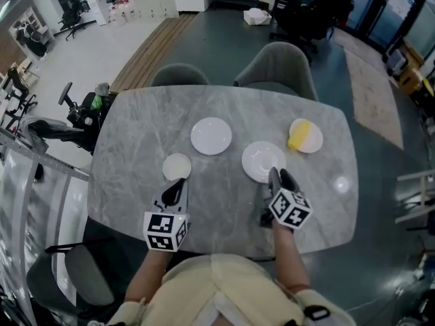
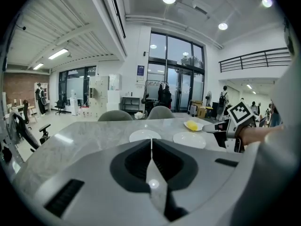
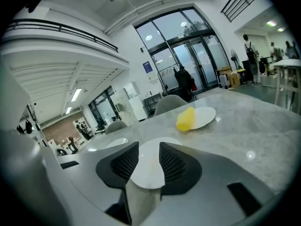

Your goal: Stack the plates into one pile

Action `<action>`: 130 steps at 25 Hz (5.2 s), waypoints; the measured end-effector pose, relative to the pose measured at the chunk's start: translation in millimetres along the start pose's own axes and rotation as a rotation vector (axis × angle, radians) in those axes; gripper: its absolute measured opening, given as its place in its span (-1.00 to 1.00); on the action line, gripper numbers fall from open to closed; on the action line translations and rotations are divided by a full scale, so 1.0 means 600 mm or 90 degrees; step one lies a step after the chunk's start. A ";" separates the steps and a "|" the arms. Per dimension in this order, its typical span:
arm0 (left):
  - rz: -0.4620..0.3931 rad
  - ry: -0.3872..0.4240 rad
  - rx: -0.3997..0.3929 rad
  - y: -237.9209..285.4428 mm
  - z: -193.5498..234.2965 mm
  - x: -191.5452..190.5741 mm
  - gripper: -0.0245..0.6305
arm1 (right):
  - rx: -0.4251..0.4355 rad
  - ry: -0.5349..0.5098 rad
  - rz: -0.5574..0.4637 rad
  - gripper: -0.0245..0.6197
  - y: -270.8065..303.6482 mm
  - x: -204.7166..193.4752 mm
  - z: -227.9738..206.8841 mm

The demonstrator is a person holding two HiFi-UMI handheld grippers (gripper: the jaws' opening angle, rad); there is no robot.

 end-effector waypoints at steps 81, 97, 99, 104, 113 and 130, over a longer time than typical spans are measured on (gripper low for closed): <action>0.018 -0.100 -0.099 0.108 0.282 -0.006 -0.91 | 0.035 0.085 0.030 -0.87 0.215 -0.015 0.281; -0.008 -0.110 -0.169 0.116 0.141 0.038 -0.59 | 0.154 0.068 0.019 -0.89 0.113 0.052 0.244; -0.015 -0.113 -0.182 0.117 0.124 0.045 -0.53 | 0.175 0.073 0.017 -0.89 0.095 0.059 0.241; -0.031 -0.115 -0.205 0.123 0.090 0.060 -0.49 | 0.216 0.048 0.015 -0.89 0.046 0.082 0.236; -0.014 -0.132 -0.264 0.147 0.028 0.062 -0.45 | 0.282 0.033 0.020 -0.89 -0.016 0.092 0.240; -0.042 -0.211 -0.259 0.150 0.024 0.063 -0.45 | 0.384 0.043 0.043 -0.89 -0.051 0.091 0.264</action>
Point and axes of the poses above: the fingertips, and each gripper's own axes: y forward along the fingers, z to its left, x out of its top, the point moved 4 cm from there along -y, backward along the fingers
